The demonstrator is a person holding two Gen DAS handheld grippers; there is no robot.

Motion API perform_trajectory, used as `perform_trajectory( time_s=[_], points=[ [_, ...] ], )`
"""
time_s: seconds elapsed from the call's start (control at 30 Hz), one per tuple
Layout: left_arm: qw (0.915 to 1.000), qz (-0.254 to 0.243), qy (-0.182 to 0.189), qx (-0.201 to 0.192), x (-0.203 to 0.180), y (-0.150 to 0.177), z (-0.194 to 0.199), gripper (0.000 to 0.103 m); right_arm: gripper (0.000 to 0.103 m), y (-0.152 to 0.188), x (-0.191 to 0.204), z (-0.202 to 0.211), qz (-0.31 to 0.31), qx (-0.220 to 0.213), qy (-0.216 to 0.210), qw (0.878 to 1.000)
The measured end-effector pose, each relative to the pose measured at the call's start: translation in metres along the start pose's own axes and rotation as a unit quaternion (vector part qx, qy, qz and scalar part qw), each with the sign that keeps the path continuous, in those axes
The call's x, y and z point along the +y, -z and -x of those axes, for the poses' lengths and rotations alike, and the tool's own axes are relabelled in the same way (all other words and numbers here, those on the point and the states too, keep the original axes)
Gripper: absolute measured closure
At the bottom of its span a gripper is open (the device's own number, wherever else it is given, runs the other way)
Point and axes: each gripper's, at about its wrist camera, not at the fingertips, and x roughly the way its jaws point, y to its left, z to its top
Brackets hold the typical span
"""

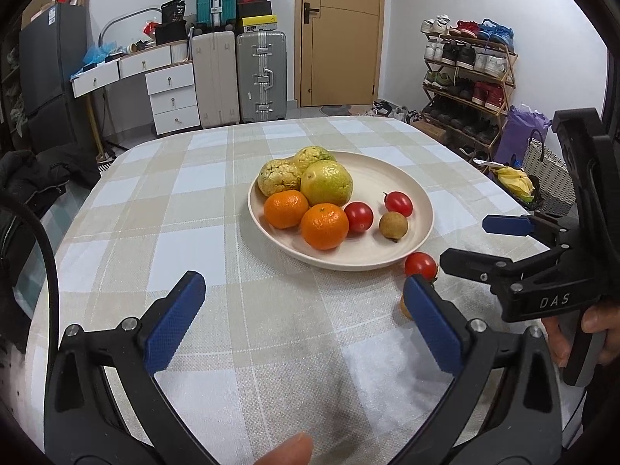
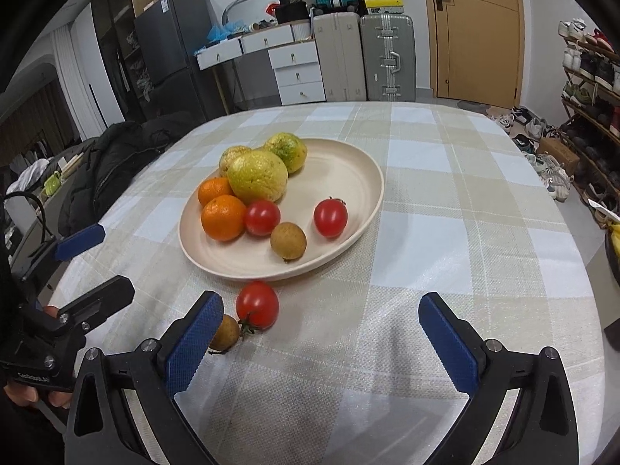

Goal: Organize fruits
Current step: 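Open left tool and withdraw both tools from the plate, then move right tool to a red tomato while left tool approaches a brown fruit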

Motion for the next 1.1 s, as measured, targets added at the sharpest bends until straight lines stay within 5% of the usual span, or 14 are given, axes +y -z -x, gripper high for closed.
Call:
perform_trajectory(
  time_s=[1.1],
  points=[
    [0.9999,-0.003,-0.005,0.009,-0.001,0.004,-0.008,0.001,0.0,0.004,-0.018,-0.011,-0.033,0.053,0.034,0.997]
  ],
)
